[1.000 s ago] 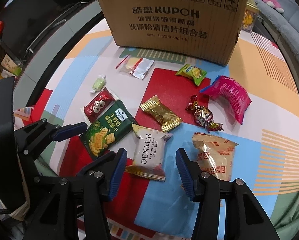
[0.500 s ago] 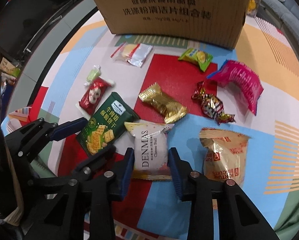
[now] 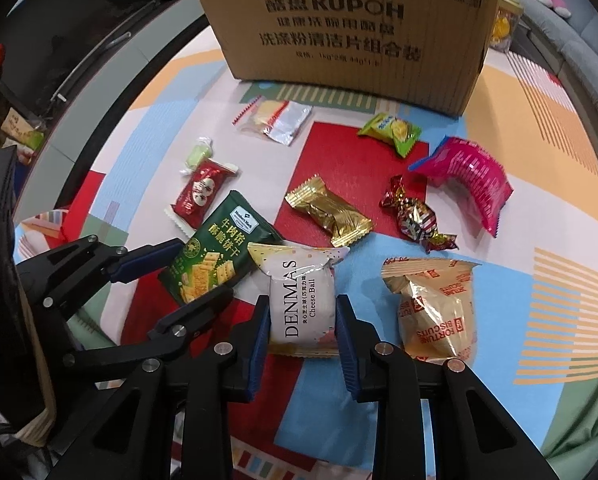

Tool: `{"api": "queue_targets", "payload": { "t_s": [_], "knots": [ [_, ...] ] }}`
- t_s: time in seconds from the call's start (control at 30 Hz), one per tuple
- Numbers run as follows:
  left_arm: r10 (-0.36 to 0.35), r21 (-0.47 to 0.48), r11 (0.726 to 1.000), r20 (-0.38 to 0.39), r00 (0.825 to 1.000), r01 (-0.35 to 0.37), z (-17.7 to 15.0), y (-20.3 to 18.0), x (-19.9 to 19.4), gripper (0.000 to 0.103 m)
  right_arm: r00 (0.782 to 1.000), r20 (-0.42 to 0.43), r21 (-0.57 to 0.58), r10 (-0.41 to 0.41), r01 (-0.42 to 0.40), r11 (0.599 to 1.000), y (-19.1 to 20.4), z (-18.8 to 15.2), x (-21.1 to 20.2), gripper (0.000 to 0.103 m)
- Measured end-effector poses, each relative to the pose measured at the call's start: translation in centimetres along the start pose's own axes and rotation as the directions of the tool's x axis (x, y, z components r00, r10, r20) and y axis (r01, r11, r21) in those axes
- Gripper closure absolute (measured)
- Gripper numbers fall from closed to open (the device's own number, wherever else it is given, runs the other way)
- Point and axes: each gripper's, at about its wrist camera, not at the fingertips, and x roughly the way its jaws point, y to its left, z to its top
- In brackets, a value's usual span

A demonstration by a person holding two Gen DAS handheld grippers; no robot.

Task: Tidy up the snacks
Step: 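Lower left tool onto green cracker packet while right tool approaches white DENMAS packet, then lift green packet with left tool while right tool lifts DENMAS packet toward box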

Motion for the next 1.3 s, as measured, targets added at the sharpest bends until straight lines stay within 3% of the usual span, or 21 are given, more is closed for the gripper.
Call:
{"api": "queue_targets", "payload": {
  "t_s": [0.83, 1.3],
  "knots": [
    [0.064, -0.07, 0.996, 0.084, 0.994, -0.058, 1.0, -0.2, -6.1, 0.059, 0.991, 0.135, -0.01, -0.018, 0.02, 1.0, 0.0, -0.7, -6.1, 0.072],
    [0.089, -0.11, 0.991, 0.137, 0.987, -0.074, 4.1, -0.1, -8.9, 0.059, 0.977, 0.213, 0.014, -0.019, 0.016, 1.0, -0.7, 0.6, -9.4, 0.072]
  ]
}}
